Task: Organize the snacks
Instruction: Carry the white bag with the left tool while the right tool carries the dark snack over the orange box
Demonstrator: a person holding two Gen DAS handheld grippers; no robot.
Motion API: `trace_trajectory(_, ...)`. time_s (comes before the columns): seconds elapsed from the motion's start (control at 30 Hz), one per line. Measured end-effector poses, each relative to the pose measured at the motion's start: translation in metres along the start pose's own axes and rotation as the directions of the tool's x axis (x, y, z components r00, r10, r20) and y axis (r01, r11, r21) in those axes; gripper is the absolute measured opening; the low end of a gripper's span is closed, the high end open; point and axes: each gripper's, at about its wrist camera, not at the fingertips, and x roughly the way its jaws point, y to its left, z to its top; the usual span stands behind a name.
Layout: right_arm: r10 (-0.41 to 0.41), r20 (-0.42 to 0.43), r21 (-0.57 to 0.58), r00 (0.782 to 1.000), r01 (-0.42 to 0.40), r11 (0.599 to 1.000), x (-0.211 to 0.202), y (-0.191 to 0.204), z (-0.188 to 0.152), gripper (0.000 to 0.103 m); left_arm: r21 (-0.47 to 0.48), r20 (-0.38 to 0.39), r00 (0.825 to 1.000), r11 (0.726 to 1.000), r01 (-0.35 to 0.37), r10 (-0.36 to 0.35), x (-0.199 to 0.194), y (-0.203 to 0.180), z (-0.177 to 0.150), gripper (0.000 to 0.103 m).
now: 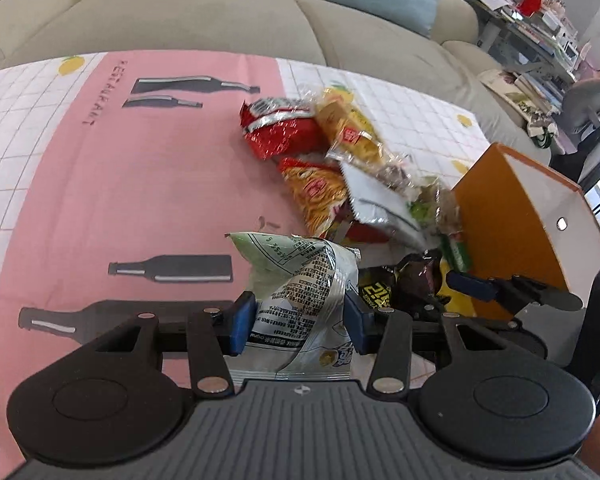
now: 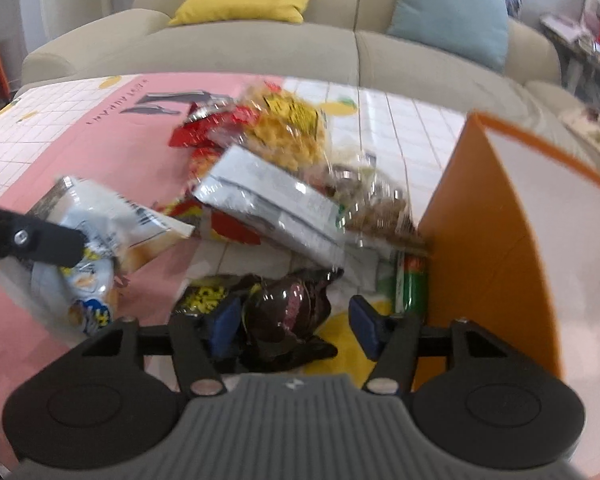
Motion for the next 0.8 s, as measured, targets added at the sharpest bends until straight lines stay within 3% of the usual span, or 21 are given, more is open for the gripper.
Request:
trace_trajectory(0.17, 0.054, 0.012, 0.069, 0.998, -0.055, 0.996, 0.004, -0.008, -0.001, 0.057, -0.021, -0.059, 0.998, 1.000, -0.012, 0.010, 0.011, 0.005, -0.004, 0.055)
trace_trajectory(0.23, 0.090, 0.017, 0.091, 0.996, -0.091, 0.992, 0.005, -0.011, -0.003, 0.046, -0.032, -0.060, 0.998, 0.999, -0.012, 0.010, 0.010, 0.006, -0.008, 0.058)
trace_trajectory(0.33, 0.092, 0.025, 0.079, 0.995, -0.094, 0.992, 0.004, -0.007, -0.004, 0.045, -0.040, -0.072, 0.997, 0.999, -0.020, 0.017, 0.013, 0.008, -0.007, 0.069)
trace_trajectory(0.5, 0.093, 0.026, 0.067, 0.995, -0.095, 0.993, 0.004, -0.007, -0.005, 0.044, -0.052, -0.089, 0.996, 0.998, -0.019, 0.014, 0.019, 0.010, -0.010, 0.076)
trace_trajectory(0.67, 0.091, 0.024, 0.061, 0.996, -0.092, 0.994, 0.001, -0.006, -0.006, 0.044, -0.075, -0.084, 0.996, 0.997, -0.012, 0.005, 0.018, 0.012, -0.011, 0.065)
trace_trajectory(0.8, 0.133, 0.021, 0.123, 0.991, -0.135, 0.983, -0.007, -0.009, -0.005, 0.043, -0.063, -0.050, 0.999, 0.998, -0.017, 0.014, 0.009, 0.007, -0.013, 0.059)
